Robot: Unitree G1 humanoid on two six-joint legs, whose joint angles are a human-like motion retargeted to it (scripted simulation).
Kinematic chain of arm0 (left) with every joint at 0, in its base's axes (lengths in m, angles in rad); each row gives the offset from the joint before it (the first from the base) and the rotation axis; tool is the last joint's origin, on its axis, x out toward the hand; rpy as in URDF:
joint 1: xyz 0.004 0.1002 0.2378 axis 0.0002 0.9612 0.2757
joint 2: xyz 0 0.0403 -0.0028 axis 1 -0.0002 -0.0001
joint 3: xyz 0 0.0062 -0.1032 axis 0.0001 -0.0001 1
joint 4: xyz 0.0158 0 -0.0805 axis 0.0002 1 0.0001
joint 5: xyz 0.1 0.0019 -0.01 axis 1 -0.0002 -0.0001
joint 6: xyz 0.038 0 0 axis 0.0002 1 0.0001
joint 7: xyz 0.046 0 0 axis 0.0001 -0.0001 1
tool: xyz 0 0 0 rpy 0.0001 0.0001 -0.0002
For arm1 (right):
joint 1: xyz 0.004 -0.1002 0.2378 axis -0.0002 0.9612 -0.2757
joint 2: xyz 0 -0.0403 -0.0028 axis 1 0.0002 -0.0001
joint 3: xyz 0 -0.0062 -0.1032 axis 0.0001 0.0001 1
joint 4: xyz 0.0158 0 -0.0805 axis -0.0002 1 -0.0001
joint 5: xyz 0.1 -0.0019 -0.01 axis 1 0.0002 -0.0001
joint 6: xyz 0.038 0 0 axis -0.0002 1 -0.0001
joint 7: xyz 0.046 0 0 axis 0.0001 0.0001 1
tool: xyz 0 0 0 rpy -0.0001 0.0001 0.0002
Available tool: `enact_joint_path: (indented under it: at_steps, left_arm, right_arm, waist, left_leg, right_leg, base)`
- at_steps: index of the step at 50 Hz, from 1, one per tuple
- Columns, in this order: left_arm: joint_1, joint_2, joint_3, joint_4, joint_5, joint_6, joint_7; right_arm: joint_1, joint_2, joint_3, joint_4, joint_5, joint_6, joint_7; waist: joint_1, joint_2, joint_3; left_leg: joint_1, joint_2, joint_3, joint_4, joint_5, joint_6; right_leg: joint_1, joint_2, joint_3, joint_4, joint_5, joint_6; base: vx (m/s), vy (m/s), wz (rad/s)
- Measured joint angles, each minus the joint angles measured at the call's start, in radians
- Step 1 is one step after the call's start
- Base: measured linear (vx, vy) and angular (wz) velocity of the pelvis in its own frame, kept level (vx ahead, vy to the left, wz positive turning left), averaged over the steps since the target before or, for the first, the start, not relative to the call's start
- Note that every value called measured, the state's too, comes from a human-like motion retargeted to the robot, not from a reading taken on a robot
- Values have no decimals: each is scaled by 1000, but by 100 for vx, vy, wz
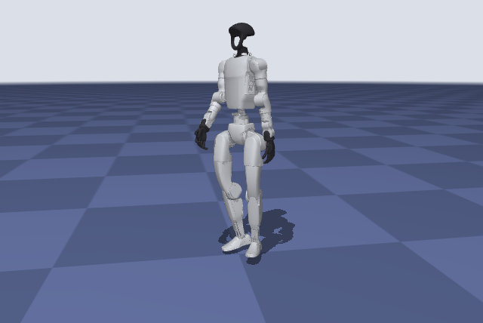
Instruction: In place motions
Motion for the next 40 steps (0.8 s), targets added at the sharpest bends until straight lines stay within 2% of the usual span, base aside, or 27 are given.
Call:
enact_joint_path:
  at_steps: [2, 6, 9, 11, 12, 13, 15, 16, 20, 25, 29, 33, 35, 37, 40]
  left_arm:
    - [-49, 0, -16, 15, 1, 0, 11]
    - [-164, 12, -118, -30, 13, 13, 11]
    - [-243, 1, -175, -123, -7, 18, -16]
    - [-293, -19, -168, -196, -22, 10, -16]
    - [-316, -25, -166, -232, -35, 0, -9]
    - [-337, -27, -171, -261, -54, -13, -2]
    - [-407, -8, -183, -335, -86, -38, 18]
    - [-426, -2, -181, -355, -77, -39, 27]
    - [-508, 34, -194, -443, -37, -53, 85]
    - [-556, 72, -194, -492, -46, -71, 117]
    - [-557, 67, -182, -491, -58, -83, 132]
    - [-529, 47, -171, -473, -65, -92, 124]
    - [-496, 29, -175, -456, -61, -90, 125]
    - [-470, 22, -176, -417, -50, -90, 112]
    - [-407, -9, -180, -350, -38, -80, 104]
  right_arm:
    - [28, -16, -8, 25, -54, -10, 1]
    - [107, -75, -67, 99, -139, -40, -56]
    - [183, -125, -107, 196, -187, -28, -62]
    - [213, -152, -137, 265, -221, 4, -60]
    - [225, -165, -150, 300, -228, 16, -63]
    - [234, -178, -157, 331, -228, 24, -67]
    - [258, -217, -174, 412, -219, 60, -65]
    - [269, -227, -182, 431, -221, 72, -65]
    - [354, -269, -239, 483, -237, 104, -95]
    - [425, -301, -287, 477, -235, 101, -125]
    - [432, -309, -322, 468, -207, 97, -131]
    - [419, -301, -322, 446, -178, 87, -133]
    - [421, -288, -313, 426, -178, 76, -133]
    - [397, -276, -298, 407, -175, 72, -122]
    - [368, -249, -272, 377, -173, 49, -118]
  waist:
    - [-41, 16, -2]
    - [-26, 22, 60]
    - [-14, 50, 65]
    - [-15, 61, 84]
    - [-23, 66, 98]
    - [-41, 76, 114]
    - [-89, 101, 150]
    - [-108, 107, 155]
    - [-220, 136, 164]
    - [-290, 143, 160]
    - [-283, 137, 155]
    - [-249, 134, 133]
    - [-231, 150, 105]
    - [-190, 131, 95]
    - [-149, 122, 64]
  left_leg:
    - [-12, -2, -32, -24, 18, 4]
    - [-8, 6, -46, -22, 24, 26]
    - [-21, 31, -42, -14, 14, 42]
    - [-25, 42, -30, -12, 10, 49]
    - [-21, 48, -27, -13, 10, 51]
    - [-17, 55, -34, -15, 13, 53]
    - [-15, 74, -41, -18, 16, 64]
    - [-19, 77, -49, -20, 18, 67]
    - [-39, 87, -116, -38, 36, 82]
    - [-39, 77, -129, -48, 36, 109]
    - [-21, 73, -99, -52, 31, 117]
    - [-2, 76, -64, -62, 26, 99]
    - [-4, 90, -56, -71, 28, 84]
    - [21, 79, -24, -72, 20, 72]
    - [34, 71, -10, -65, 13, 56]
  right_leg:
    - [-22, -1, -24, 32, -13, -3]
    - [-80, -28, -8, 204, 22, 1]
    - [-215, -58, -2, 436, 181, -9]
    - [-309, -68, 10, 579, 312, -40]
    - [-354, -66, 22, 646, 344, -55]
    - [-394, -58, 32, 711, 321, -59]
    - [-516, -114, -21, 921, 228, -106]
    - [-565, -119, -23, 980, 209, -110]
    - [-823, -122, -15, 1251, 151, -93]
    - [-1006, -171, -64, 1416, 109, -125]
    - [-989, -169, -63, 1402, 107, -116]
    - [-854, -147, -35, 1280, 118, -81]
    - [-746, -111, -37, 1151, 137, -64]
    - [-621, -45, 21, 993, 166, -32]
    - [-376, 48, 100, 627, 218, 32]
  base:
    - [-24, 15, 68]
    - [-19, 9, 14]
    - [-14, 10, -21]
    - [-24, 10, -36]
    - [-20, 9, -13]
    - [-17, 7, 6]
    - [-16, 4, 15]
    - [-14, 2, 28]
    - [-4, -3, 72]
    - [5, -2, 22]
    - [8, -1, -26]
    - [10, -2, -38]
    - [15, -5, -33]
    - [18, -3, -52]
    - [23, -3, -11]
